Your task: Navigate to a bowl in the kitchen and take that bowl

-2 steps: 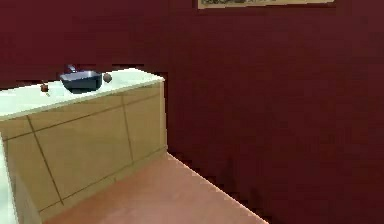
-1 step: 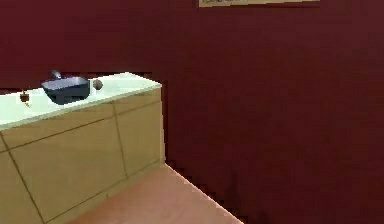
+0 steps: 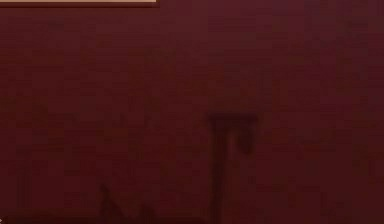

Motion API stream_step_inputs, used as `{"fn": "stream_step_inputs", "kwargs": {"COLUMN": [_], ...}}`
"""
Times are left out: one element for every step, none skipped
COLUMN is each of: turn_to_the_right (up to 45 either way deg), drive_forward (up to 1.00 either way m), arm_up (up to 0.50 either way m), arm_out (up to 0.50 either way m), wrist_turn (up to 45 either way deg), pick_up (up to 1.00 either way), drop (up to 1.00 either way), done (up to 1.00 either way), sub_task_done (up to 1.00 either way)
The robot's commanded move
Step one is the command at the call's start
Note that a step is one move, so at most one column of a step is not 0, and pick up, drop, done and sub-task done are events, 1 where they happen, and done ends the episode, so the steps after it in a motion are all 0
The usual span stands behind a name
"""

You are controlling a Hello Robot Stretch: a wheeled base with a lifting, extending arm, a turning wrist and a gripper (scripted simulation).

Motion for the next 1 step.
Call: {"fn": "stream_step_inputs", "kwargs": {"turn_to_the_right": [24.0], "drive_forward": [0.0], "arm_up": [0.0], "arm_out": [0.0], "wrist_turn": [0.0], "pick_up": [0.0], "drop": [0.0], "done": [0.0], "sub_task_done": [0.0]}}
